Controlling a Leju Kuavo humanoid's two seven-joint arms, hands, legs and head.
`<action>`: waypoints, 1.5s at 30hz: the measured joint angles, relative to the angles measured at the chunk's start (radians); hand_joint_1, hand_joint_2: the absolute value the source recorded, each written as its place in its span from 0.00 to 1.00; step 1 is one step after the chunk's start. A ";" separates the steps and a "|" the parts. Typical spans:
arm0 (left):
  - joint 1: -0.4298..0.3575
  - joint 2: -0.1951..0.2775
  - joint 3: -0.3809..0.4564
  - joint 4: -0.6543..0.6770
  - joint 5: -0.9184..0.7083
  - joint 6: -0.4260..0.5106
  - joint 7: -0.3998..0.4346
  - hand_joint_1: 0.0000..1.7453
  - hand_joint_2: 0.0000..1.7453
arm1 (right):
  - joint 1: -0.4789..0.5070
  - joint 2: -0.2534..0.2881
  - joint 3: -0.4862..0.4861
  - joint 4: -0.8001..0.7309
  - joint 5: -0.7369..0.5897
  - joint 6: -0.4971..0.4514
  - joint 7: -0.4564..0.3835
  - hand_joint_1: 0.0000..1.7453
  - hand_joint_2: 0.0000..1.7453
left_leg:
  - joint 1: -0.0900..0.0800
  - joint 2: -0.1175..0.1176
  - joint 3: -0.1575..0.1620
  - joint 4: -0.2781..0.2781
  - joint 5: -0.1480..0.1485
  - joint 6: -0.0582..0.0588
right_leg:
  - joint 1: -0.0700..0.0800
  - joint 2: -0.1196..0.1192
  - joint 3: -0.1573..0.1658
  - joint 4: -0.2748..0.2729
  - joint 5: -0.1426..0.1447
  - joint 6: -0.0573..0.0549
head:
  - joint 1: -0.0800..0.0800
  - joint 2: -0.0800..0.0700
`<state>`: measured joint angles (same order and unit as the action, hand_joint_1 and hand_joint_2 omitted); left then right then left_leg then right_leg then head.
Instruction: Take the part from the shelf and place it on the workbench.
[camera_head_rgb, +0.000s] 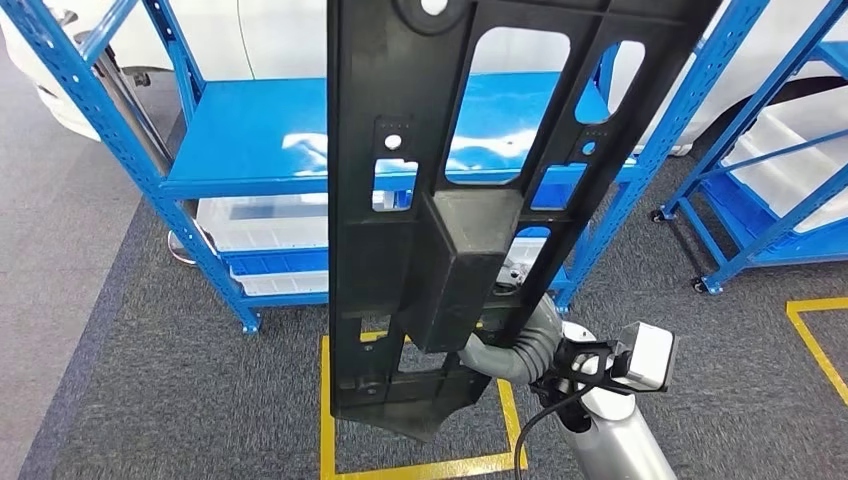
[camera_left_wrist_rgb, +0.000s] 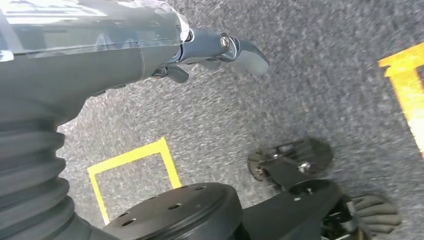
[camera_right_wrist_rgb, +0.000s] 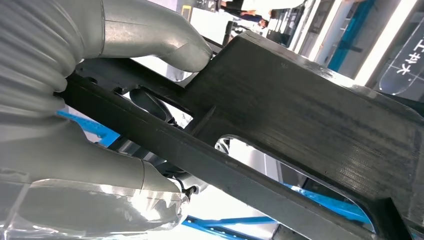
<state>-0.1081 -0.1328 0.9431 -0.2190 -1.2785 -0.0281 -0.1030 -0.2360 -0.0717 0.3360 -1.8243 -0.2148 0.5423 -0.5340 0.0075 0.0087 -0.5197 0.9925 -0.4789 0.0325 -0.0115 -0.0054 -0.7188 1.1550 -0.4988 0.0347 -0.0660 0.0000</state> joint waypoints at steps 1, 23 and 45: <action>0.000 0.000 0.000 0.000 -0.001 0.000 0.001 0.00 1.00 | 0.000 0.000 -0.001 0.000 0.001 0.000 0.001 0.98 1.00 | -0.001 0.001 -0.015 0.001 0.012 0.001 | -0.001 0.000 -0.015 0.067 -0.040 0.003 | 0.000 0.000; 0.001 -0.013 -0.014 0.000 -0.008 0.019 0.012 0.00 1.00 | -0.027 0.005 -0.003 0.029 -0.035 0.015 0.012 0.98 1.00 | 0.004 -0.008 -0.026 0.042 0.008 -0.053 | 0.008 -0.003 0.159 -0.152 0.043 -0.048 | 0.000 0.000; 0.001 -0.029 -0.014 0.000 0.001 0.019 0.006 0.00 1.00 | -0.041 0.005 0.002 0.045 -0.036 0.014 0.025 0.98 1.00 | -0.001 0.021 -0.078 0.110 -0.047 -0.048 | 0.004 -0.009 0.139 -0.154 0.060 -0.054 | 0.000 0.000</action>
<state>-0.1074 -0.1613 0.9293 -0.2190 -1.2773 -0.0089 -0.0965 -0.2773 -0.0666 0.3376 -1.7796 -0.2512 0.5558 -0.5091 0.0067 0.0294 -0.5978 1.1029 -0.5256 -0.0155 -0.0076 -0.0140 -0.5802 1.0012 -0.4390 -0.0196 -0.0664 0.0000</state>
